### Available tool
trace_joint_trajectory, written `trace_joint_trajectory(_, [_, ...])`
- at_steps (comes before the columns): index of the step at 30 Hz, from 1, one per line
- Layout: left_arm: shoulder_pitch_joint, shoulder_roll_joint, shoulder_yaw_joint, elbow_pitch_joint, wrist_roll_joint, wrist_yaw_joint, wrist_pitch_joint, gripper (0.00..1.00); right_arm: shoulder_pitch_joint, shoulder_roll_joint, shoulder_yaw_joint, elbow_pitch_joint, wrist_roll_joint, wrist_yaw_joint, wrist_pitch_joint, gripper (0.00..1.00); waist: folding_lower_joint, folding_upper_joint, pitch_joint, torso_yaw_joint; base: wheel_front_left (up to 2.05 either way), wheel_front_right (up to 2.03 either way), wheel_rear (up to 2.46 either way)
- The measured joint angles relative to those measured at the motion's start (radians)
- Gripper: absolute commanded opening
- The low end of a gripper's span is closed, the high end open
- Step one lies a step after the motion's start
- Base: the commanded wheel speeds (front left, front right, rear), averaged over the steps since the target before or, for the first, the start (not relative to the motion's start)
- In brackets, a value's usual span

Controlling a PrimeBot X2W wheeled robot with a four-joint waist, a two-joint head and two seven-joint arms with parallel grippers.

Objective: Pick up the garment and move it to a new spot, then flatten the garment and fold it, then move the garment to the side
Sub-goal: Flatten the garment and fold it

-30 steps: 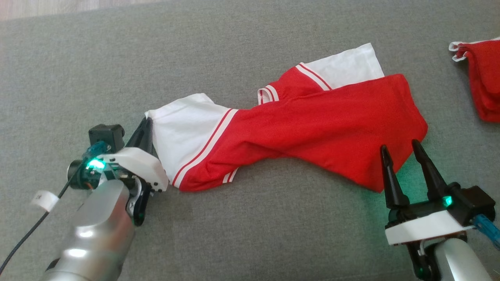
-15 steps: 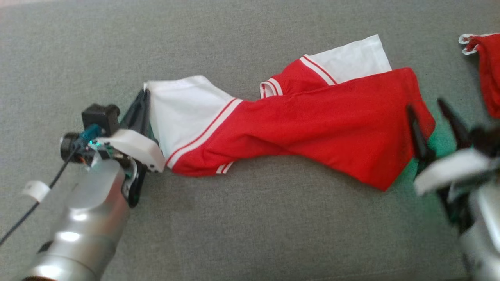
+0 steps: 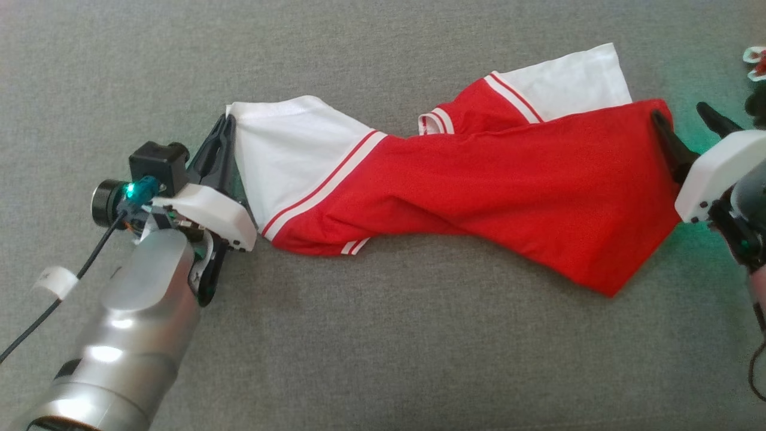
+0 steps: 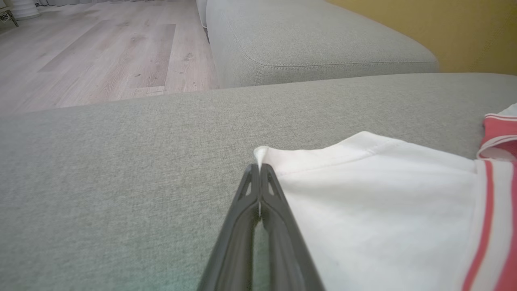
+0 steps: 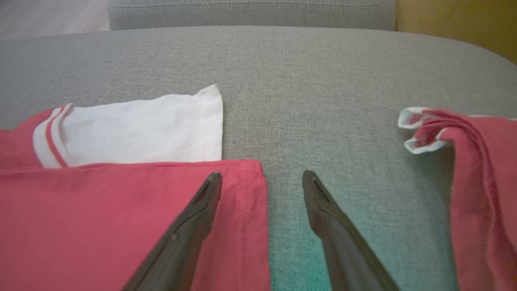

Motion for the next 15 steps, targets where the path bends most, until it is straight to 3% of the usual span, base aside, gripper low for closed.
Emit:
trace_joint_trajectory(12, [-0.001, 0.005, -0.011, -0.025, 0.002, 0.000, 0.000, 0.00, -0.108, 0.025, 0.064, 0.171, -0.019, 0.000, -0.043, 1.00, -0.0001, 0.0000, 0.029, 0.019, 0.00, 0.00, 0.00])
trace_joint_trajectory(13, [-0.001, 0.005, -0.012, -0.026, 0.002, 0.000, 0.000, 0.00, -0.113, 0.025, 0.068, 0.179, -0.019, 0.000, -0.047, 0.90, -0.0001, 0.0000, 0.029, 0.020, 0.00, 0.00, 0.00])
trace_joint_trajectory(14, [-0.001, 0.005, -0.013, -0.026, 0.002, 0.000, 0.000, 0.00, -0.121, 0.025, 0.074, 0.186, -0.019, 0.000, -0.047, 0.69, -0.0001, 0.0000, 0.029, 0.021, 0.00, 0.00, 0.00])
trace_joint_trajectory(15, [-0.001, 0.005, -0.015, -0.026, 0.002, 0.000, 0.000, 0.00, -0.127, 0.026, 0.081, 0.192, -0.019, 0.000, -0.048, 0.57, -0.0001, 0.0000, 0.029, 0.021, 0.00, 0.00, 0.00])
